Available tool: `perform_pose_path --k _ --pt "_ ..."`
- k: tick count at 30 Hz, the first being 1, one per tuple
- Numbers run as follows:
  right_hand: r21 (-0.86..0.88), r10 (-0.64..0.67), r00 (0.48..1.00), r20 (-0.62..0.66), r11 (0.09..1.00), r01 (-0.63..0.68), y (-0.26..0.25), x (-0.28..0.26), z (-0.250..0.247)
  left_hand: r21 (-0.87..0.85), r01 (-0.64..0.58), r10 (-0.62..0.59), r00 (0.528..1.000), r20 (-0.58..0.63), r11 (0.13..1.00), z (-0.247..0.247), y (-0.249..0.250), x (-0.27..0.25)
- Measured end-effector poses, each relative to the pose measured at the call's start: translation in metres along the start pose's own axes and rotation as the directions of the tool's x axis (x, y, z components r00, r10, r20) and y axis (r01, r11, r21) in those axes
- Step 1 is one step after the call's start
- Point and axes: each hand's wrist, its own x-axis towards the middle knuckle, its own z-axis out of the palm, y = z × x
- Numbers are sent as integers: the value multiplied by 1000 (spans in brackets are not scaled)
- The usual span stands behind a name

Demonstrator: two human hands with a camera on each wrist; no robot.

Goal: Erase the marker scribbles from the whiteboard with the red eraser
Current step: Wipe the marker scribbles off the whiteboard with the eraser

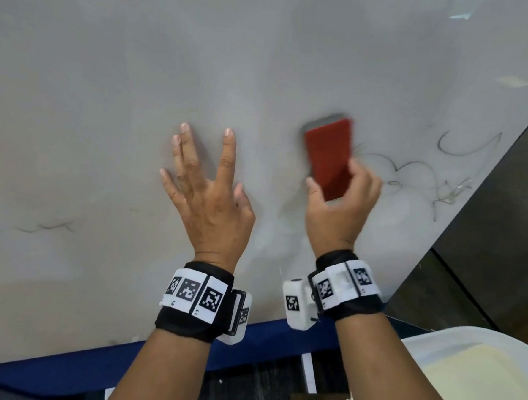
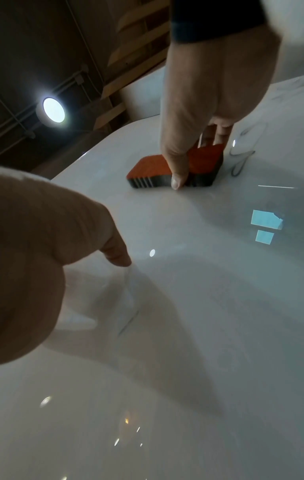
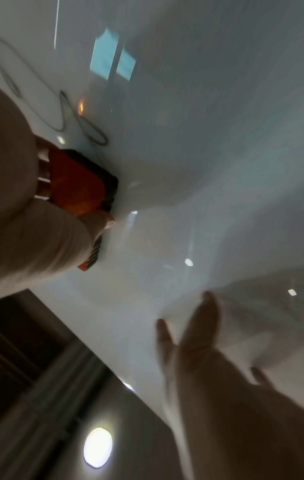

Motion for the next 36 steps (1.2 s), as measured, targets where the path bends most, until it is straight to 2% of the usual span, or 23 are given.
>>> perform_pose_path --k 2,3,4,6,8,10,13,15,18,20,21,22,24,26,27,28,30,33,34,36 --pt "67 111 991 -80 992 -106 0 9 0 -3 -10 10 1000 -6 1000 2 4 -1" --pt "63 124 989 -79 991 -120 -4 4 3 -8 -17 17 1000 -10 1000 3 6 0" --pt "45 105 993 -47 994 -103 -7 -6 6 -16 -24 23 1000 -16 1000 5 8 0" --pt "-4 3 996 93 1000 -3 -14 -33 11 -40 -30 29 999 -31 999 7 13 1" --pt "-43 -103 972 211 992 114 -11 -44 10 -61 -36 34 999 -41 998 8 15 1" --pt "-56 -106 979 177 991 117 -4 -30 5 -54 -44 43 999 -32 998 9 15 1" --pt "-10 33 999 -1 999 -33 1 0 -3 -28 -64 64 998 -14 998 9 16 0" --pt "4 87 995 -41 996 -87 0 1 -2 -25 -64 64 998 -15 998 9 18 0" --pt "-35 -4 996 91 999 7 -3 -23 2 -34 -50 49 999 -18 998 11 22 0" --pt "-69 -97 973 209 991 114 2 -37 0 -32 -43 43 999 -18 999 11 24 0" --pt "-79 -115 969 219 988 135 6 -34 -3 -29 -41 40 999 -20 999 12 25 0" --pt "-80 -104 977 186 989 121 9 -26 -5 -27 -38 37 999 -22 999 12 26 0" --pt "-42 1 999 40 999 1 12 -5 -10 -21 -31 30 999 -20 999 13 27 0" --pt "36 121 990 -73 992 -119 11 11 -11 -12 -24 24 1000 -17 1000 14 28 -1" --pt "50 150 985 -82 988 -146 9 12 -10 -7 -22 22 1000 -16 1000 14 29 -1" --pt "41 146 987 -66 989 -144 6 8 -9 -2 -18 18 1000 -16 1000 15 30 -1" --pt "-12 56 998 36 998 -55 4 -10 -5 7 -5 6 1000 -18 1000 16 32 0" --pt "-51 -77 977 200 995 89 10 -24 -9 11 9 -9 1000 -19 1000 17 37 0" --pt "-57 -92 975 202 993 106 14 -18 -12 17 17 -17 1000 -13 1000 17 38 1" --pt "-51 -39 995 93 998 44 20 1 -18 29 34 -34 999 11 999 17 41 1"
